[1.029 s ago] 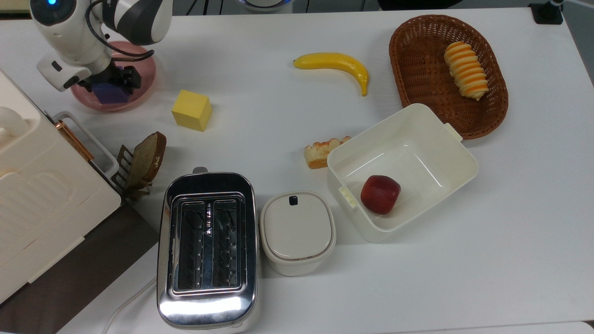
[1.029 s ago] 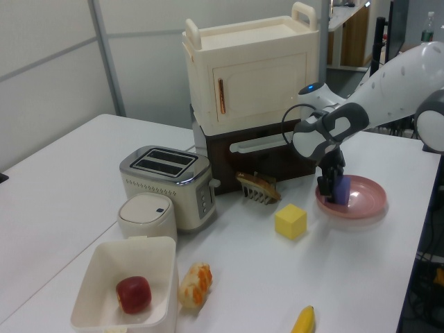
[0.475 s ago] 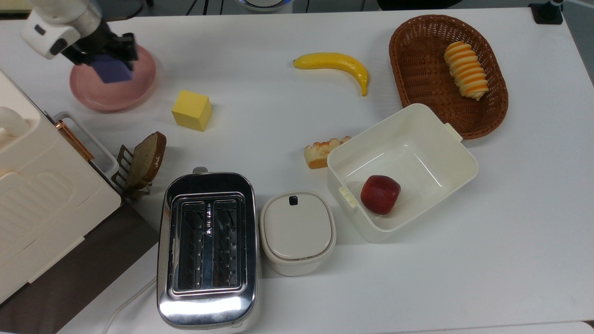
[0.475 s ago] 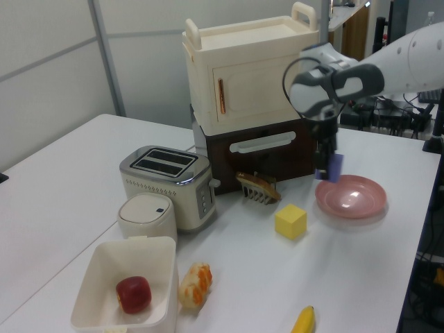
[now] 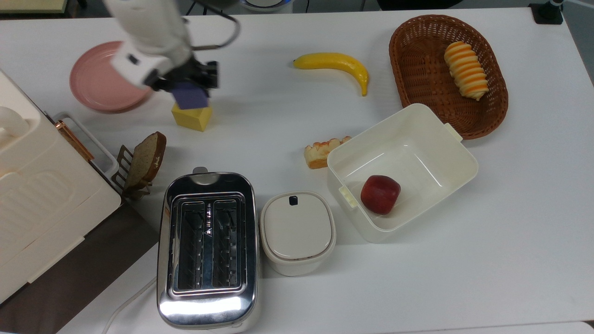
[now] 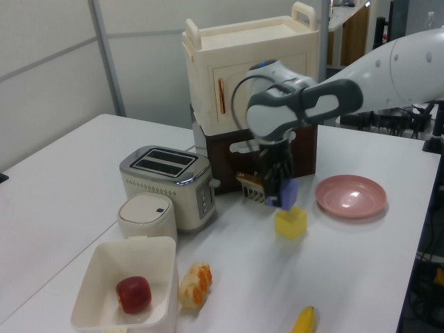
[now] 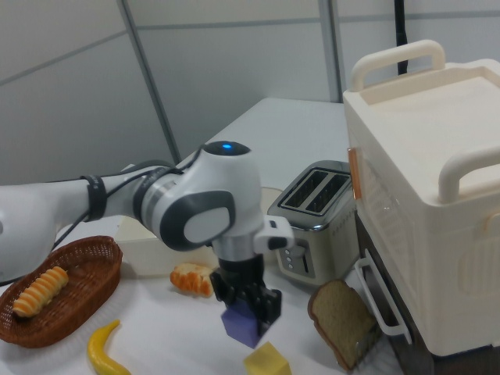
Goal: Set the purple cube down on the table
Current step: 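Lift the purple cube off the plate and carry it past the yellow cube, then lower the purple cube onto the table and open the gripper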
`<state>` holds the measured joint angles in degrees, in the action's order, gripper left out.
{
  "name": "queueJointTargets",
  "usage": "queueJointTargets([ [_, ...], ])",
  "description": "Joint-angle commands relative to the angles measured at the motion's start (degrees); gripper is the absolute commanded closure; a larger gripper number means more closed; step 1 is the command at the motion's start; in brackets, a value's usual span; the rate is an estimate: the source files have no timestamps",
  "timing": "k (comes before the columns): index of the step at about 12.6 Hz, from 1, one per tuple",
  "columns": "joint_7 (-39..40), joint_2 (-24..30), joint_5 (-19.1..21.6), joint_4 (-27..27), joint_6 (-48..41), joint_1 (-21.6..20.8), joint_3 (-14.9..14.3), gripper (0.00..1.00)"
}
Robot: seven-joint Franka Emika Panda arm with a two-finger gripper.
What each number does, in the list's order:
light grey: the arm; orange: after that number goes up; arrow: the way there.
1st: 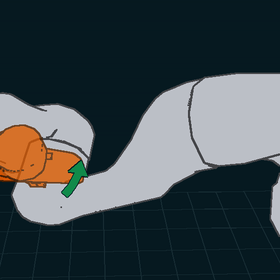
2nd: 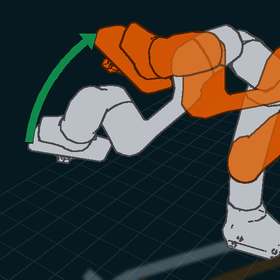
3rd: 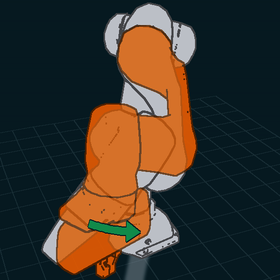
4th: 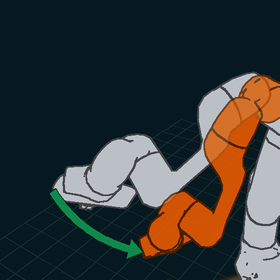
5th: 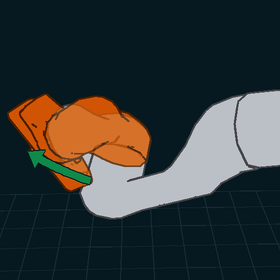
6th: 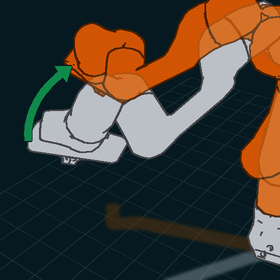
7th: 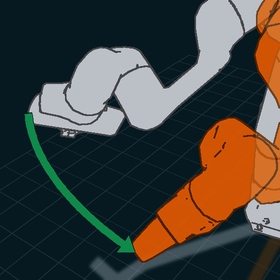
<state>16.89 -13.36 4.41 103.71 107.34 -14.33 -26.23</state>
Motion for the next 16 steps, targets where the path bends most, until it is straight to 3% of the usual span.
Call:
queueJointTargets([
  [1,-7.46,-0.18,0.34,0.09,-0.47,-5.52,-0.05,0.6],
  [2,-10.01,-0.53,0.34,0.17,-0.47,-6.84,0.03,0.2],
  [3,-11.17,-1.14,0.25,0.26,-0.47,-7.12,0.12,0.0],
  [9,-16.78,-1.41,-0.36,-2.36,-1.26,-5.63,3.27,0.0],
  [13,-24.97,0.43,-5.1,-8.24,-7.13,1.21,11.52,0.0],
  [16,-25.42,4.64,-5.37,-10.28,-9.26,8.06,18.03,0.0],
])
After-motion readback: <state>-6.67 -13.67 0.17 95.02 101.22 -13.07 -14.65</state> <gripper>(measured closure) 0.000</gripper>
